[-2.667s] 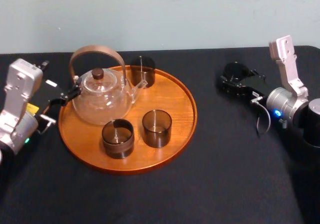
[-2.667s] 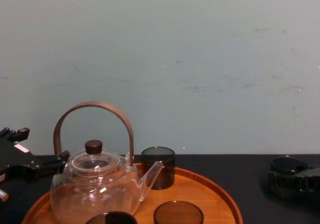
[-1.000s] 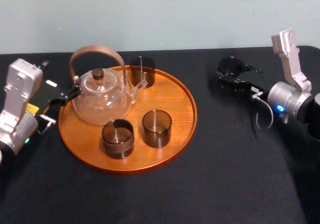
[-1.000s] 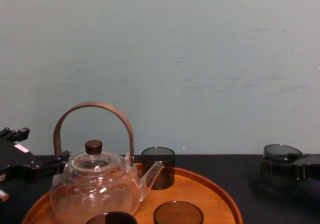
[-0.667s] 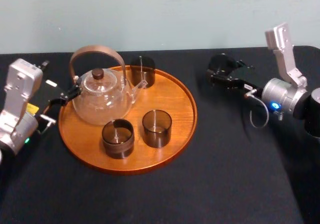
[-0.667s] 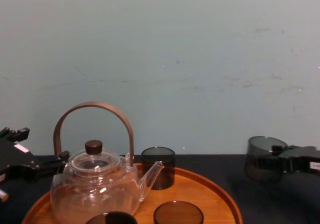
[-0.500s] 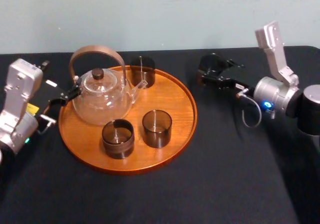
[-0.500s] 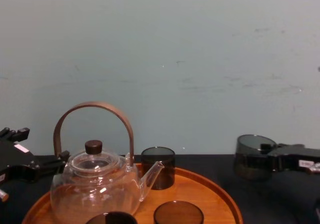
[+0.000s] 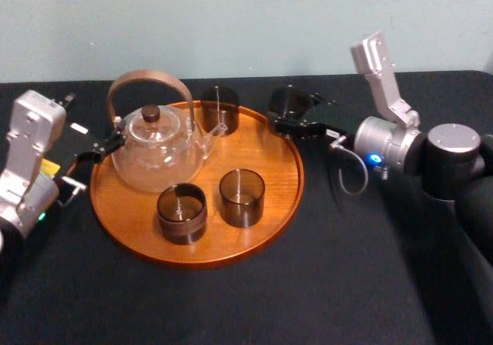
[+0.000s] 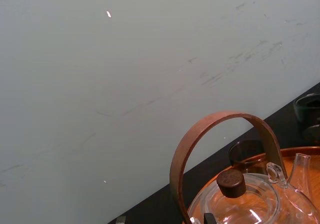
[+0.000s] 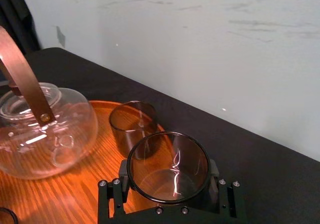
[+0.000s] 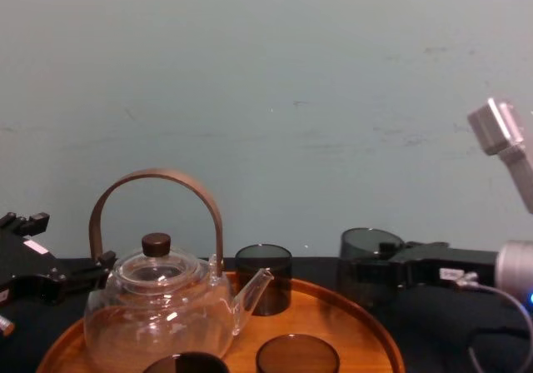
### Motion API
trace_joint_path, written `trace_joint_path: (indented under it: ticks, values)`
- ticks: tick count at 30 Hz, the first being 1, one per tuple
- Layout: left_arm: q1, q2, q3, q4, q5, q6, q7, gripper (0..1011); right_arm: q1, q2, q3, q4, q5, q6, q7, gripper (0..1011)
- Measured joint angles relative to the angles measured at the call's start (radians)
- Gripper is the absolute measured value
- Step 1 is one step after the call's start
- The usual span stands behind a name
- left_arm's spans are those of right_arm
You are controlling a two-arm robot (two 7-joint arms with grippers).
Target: Pick up the glass from the table and place it on the tray.
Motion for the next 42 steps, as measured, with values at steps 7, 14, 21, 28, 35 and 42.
trace_joint_path:
  ticks: [7, 14, 21, 28, 35, 42]
  values:
    - [0.0, 0.0, 0.0, 0.0, 0.0, 0.0, 0.0, 1010, 0.027, -0.042, -0.024, 0.064, 0.005, -0.029, 0.023, 905]
    - [0.0, 0.0, 0.0, 0.0, 0.0, 0.0, 0.0, 1009, 0.043, -0.069, -0.039, 0.119, 0.005, -0.055, 0.038, 905]
    - [0.0, 0.0, 0.0, 0.0, 0.0, 0.0, 0.0, 1010, 0.045, -0.083, -0.043, 0.153, 0.006, -0.076, 0.053, 905]
    - [0.0, 0.0, 0.0, 0.0, 0.0, 0.0, 0.0, 1010, 0.063, -0.106, -0.043, 0.22, 0.007, -0.11, 0.072, 905]
    - [0.0, 0.0, 0.0, 0.0, 0.0, 0.0, 0.0, 1009, 0.079, -0.123, -0.038, 0.271, 0.004, -0.133, 0.087, 905]
    - [0.0, 0.0, 0.0, 0.0, 0.0, 0.0, 0.0, 1009, 0.086, -0.132, -0.032, 0.297, -0.004, -0.15, 0.091, 905]
